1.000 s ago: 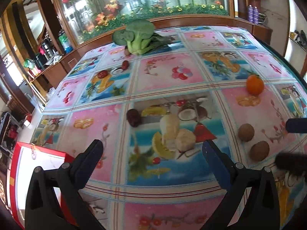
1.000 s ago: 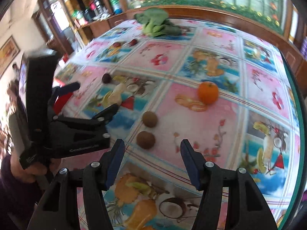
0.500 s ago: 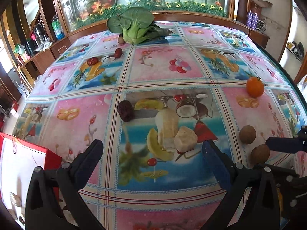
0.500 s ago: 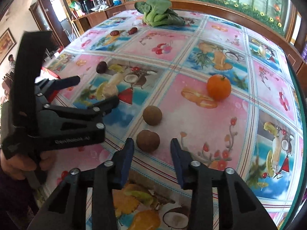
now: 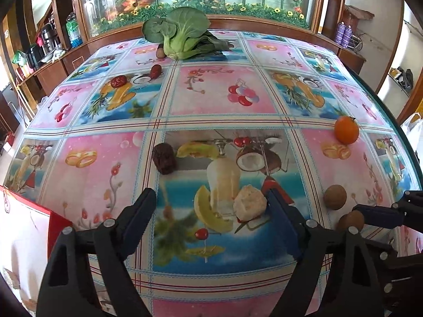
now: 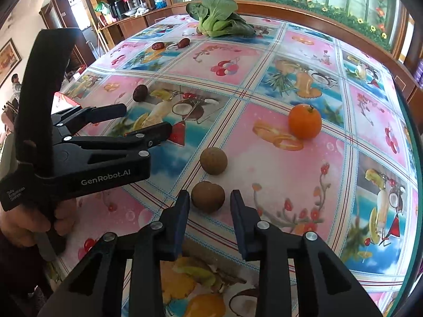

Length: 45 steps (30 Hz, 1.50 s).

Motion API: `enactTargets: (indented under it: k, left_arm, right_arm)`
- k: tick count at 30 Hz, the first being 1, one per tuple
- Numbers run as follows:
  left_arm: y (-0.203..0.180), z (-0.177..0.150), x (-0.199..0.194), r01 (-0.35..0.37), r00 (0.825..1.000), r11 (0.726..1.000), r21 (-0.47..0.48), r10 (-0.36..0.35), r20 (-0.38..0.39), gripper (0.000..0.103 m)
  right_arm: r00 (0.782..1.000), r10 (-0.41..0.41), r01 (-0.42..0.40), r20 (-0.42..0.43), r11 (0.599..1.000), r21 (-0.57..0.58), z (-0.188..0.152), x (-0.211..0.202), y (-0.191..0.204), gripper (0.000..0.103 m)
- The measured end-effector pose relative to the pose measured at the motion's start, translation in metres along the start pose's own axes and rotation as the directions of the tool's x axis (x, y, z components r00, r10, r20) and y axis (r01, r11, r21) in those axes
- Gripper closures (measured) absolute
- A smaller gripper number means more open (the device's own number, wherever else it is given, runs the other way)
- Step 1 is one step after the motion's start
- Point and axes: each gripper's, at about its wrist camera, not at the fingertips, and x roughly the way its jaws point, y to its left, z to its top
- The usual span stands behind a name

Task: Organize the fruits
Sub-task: 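Grasp a beige cake with the left gripper while the right grasps a brown kiwi, then carry the cake and kiwi into the white tray and open both grippers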

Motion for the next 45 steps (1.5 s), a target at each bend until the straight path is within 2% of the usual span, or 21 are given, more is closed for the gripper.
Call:
enactTargets:
  k: [2,5,9,14,18,20,21,45]
  left_arm:
    - [-0.002,0.0,-0.001,0.006,1.0,1.0,0.014,-0.006,0.005,0.029]
    - [-0.006,-0.002,-0.003,0.013,1.0,0.999,0.04,-0.014,0.012,0.035]
    - [-0.006,-0.001,-0.004,0.031,0.999,0.998,0.046,-0.032,0.011,0.039]
    - [-0.014,-0.002,-0.007,0.063,0.998,0.994,0.088,-0.064,0.017,0.06]
    - [-0.014,-0.002,-0.008,0.081,0.996,0.992,0.099,-0.083,0.015,0.066]
    - [-0.013,-0.002,-0.008,0.085,0.996,0.992,0.096,-0.087,0.016,0.076]
    - [-0.012,-0.002,-0.009,0.084,0.996,0.992,0.096,-0.086,0.018,0.077]
    - [-0.007,-0.009,-0.021,0.098,0.994,0.993,0.061,-0.101,0.036,0.078]
  right_arm:
    - [1.0,0.0,0.0,-0.001,1.0,0.0,0.0,0.0,0.001,0.076]
    - [1.0,0.002,-0.002,-0.001,1.0,0.001,0.0,0.0,0.0,0.078]
    - [1.0,0.002,-0.002,-0.001,1.0,0.001,0.0,0.0,0.001,0.078]
    - [1.0,0.007,-0.007,0.001,1.0,0.004,0.0,-0.001,0.0,0.079]
    - [1.0,0.019,-0.019,0.002,1.0,0.009,0.0,-0.001,0.0,0.079]
    - [1.0,0.022,-0.022,0.002,1.0,0.012,0.0,-0.001,-0.001,0.079]
    - [1.0,0.024,-0.024,0.004,1.0,0.014,0.0,-0.001,-0.001,0.079]
    - [0.996,0.043,-0.046,0.08,0.998,0.04,0.0,-0.013,-0.001,0.079]
